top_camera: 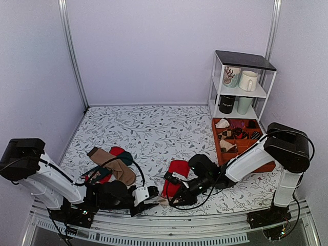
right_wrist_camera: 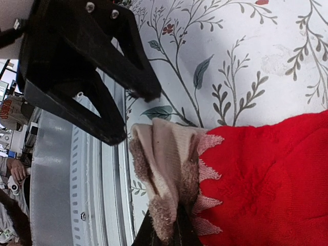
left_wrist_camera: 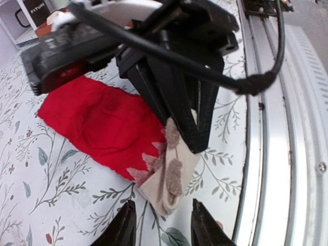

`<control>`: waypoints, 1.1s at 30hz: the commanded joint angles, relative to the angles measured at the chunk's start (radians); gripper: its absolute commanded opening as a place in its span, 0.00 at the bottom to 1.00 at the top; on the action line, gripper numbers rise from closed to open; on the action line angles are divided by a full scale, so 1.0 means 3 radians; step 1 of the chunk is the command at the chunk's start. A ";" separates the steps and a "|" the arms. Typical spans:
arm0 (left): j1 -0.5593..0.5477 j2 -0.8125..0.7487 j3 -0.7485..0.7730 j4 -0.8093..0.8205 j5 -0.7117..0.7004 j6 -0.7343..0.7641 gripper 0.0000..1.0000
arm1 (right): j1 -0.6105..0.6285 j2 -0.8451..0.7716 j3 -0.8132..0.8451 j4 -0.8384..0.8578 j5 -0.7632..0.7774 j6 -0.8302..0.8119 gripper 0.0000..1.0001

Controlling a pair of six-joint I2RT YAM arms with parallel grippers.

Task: Roll the socks
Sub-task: Roll a pair of socks at the center of the board.

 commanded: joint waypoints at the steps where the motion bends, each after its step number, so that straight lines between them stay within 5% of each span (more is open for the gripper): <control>1: -0.0082 0.0248 0.0123 0.0327 0.0160 0.0309 0.38 | 0.0003 0.0291 -0.0201 -0.0772 0.0147 0.0178 0.07; 14: -0.0040 0.0864 0.0353 0.0544 0.0287 0.0469 0.38 | -0.0053 0.0316 -0.0184 -0.0794 0.0119 0.0175 0.07; 23: 0.0040 0.0899 0.0309 0.0566 0.0468 0.0289 0.00 | -0.0058 0.0314 -0.0182 -0.0814 0.0145 0.0190 0.08; 27: 0.0103 0.0872 0.0336 0.0313 0.0628 0.0113 0.00 | -0.0059 0.0184 -0.0171 -0.0916 0.0277 0.0187 0.08; 33: 0.0349 0.0868 0.0624 -0.0696 0.1119 -0.0525 0.00 | -0.0054 -0.0691 -0.0321 -0.0947 0.0801 0.0086 0.27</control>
